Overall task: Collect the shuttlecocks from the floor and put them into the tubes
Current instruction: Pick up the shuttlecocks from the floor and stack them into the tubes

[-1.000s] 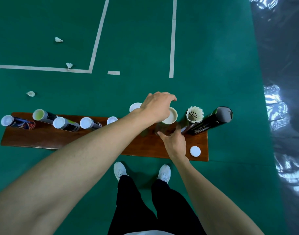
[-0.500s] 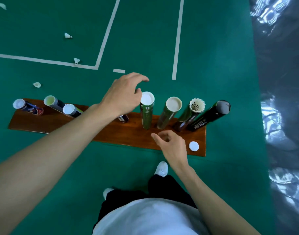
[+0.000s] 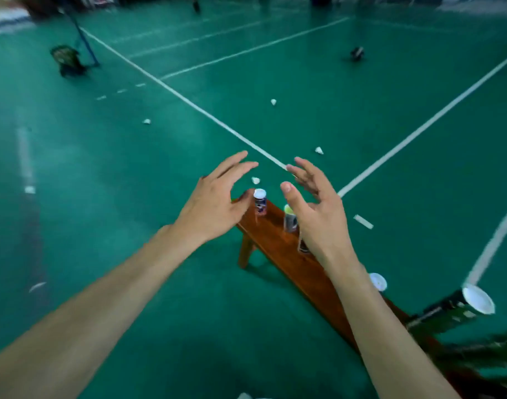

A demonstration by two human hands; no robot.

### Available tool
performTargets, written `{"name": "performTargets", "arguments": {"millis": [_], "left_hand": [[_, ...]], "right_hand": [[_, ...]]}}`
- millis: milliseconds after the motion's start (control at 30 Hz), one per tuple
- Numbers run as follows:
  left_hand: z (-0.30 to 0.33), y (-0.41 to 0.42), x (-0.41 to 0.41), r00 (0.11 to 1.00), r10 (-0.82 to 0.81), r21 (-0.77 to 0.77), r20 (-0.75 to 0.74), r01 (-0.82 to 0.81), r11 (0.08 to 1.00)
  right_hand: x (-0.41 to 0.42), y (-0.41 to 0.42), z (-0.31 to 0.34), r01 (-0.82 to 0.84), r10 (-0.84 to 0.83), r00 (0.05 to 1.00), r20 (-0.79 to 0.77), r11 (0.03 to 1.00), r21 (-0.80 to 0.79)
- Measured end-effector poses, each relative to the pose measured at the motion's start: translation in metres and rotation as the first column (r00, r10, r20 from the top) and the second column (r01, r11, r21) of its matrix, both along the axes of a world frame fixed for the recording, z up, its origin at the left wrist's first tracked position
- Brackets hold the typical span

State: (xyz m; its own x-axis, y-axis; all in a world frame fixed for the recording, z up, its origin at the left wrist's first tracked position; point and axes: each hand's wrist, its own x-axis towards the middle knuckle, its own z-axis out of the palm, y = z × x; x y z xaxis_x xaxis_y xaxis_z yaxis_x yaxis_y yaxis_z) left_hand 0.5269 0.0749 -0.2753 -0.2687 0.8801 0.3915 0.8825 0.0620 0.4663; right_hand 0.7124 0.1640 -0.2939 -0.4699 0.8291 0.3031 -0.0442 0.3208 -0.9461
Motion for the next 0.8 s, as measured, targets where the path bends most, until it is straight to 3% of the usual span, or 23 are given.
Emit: {"name": "performTargets", "arguments": {"millis": [167, 267, 400, 467, 667, 800], "left_hand": [[0.018, -0.122, -0.120, 0.927, 0.376, -0.029, 0.004, -0.375, 0.926], [0.021, -0.186, -0.183, 0.802, 0.578, -0.032, 0.150, -0.580, 0.814], [0.014, -0.223, -0.226, 0.619, 0.631, 0.066, 0.468, -0.736, 0.673], [0.010, -0.226, -0.246, 0.578, 0.607, 0.099, 0.545, -0.764, 0.638], [0.013, -0.213, -0.350, 0.640, 0.559, 0.130, 0.526, -0.711, 0.691], [0.039, -0.188, -0.459, 0.737, 0.561, 0.188, 0.377, -0.654, 0.733]], "right_hand": [[-0.138, -0.044, 0.024, -0.315, 0.316, 0.949, -0.020, 0.948, 0.052], [-0.215, -0.081, 0.029, -0.431, 0.433, 0.901, -0.020, 0.899, 0.073], [-0.289, -0.115, 0.024, -0.571, 0.572, 0.820, 0.003, 0.819, 0.057], [-0.329, -0.127, 0.023, -0.612, 0.612, 0.790, 0.018, 0.789, 0.043], [-0.447, -0.125, 0.029, -0.630, 0.630, 0.776, 0.009, 0.774, 0.060], [-0.546, -0.091, 0.043, -0.598, 0.602, 0.798, 0.018, 0.788, 0.145]]}}
